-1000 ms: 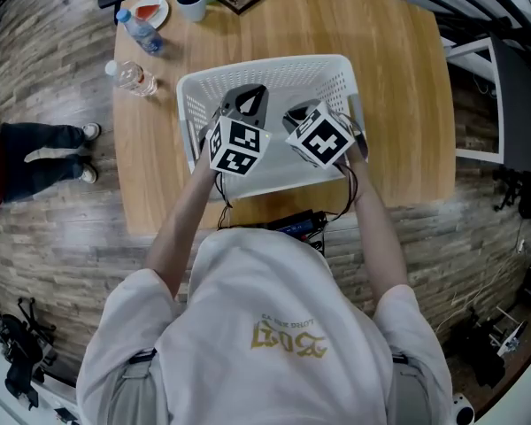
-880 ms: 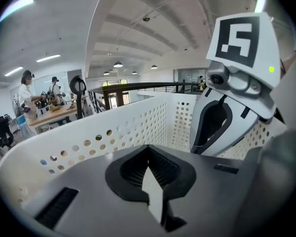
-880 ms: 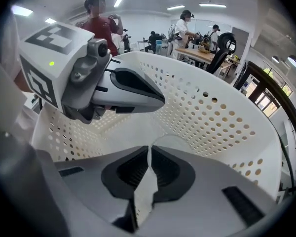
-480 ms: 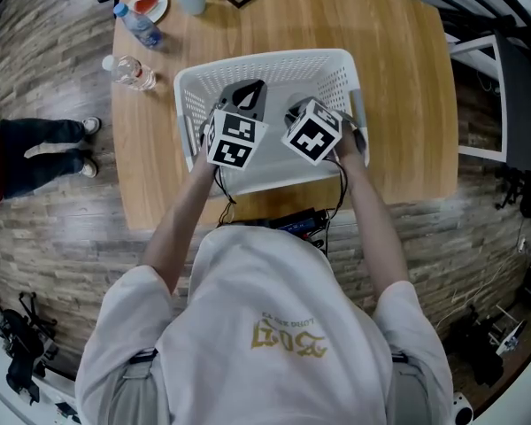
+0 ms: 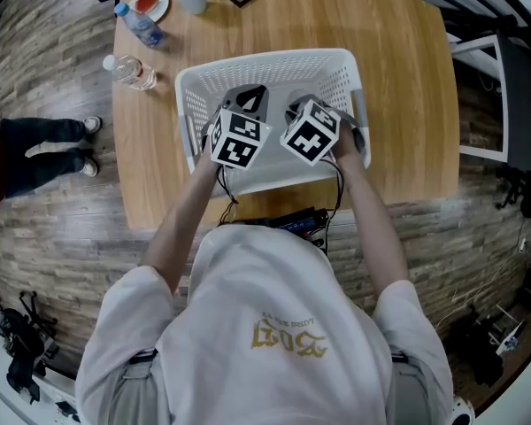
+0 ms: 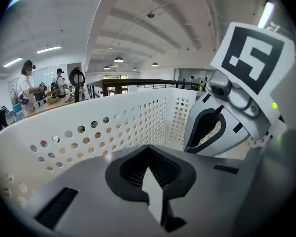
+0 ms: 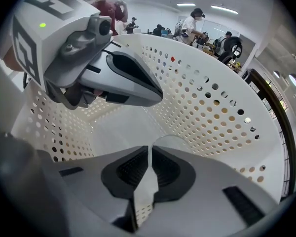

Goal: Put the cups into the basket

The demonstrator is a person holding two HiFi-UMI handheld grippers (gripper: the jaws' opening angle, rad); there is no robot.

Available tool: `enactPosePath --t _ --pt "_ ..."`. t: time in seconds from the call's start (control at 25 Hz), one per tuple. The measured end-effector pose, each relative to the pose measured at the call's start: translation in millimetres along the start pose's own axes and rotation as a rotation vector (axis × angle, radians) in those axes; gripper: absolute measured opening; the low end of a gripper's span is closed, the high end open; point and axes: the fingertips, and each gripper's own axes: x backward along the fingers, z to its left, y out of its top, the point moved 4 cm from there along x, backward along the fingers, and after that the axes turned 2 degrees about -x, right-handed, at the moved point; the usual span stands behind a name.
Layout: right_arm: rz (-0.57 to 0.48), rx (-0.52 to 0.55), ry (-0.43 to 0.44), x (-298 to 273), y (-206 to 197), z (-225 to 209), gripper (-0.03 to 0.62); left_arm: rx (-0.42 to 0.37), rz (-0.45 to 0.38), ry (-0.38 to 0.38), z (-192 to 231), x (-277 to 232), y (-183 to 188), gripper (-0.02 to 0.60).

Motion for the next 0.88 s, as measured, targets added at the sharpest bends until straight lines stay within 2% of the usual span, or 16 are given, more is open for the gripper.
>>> enactPosePath --t 0.32,0.52,0.88 --pt "0.027 0.089 -0.04 -1 -2 3 0.029 -0.017 0.007 -0.044 -7 1 0 0.005" --pt "0.03 0.078 -0.026 -1 -3 3 0.086 -0.014 0.007 -0.057 -7 2 2 0.006" --pt "0.01 0.022 -0.014 4 -5 -1 0.092 -0.019 0.012 -0.067 -11 3 1 0.006"
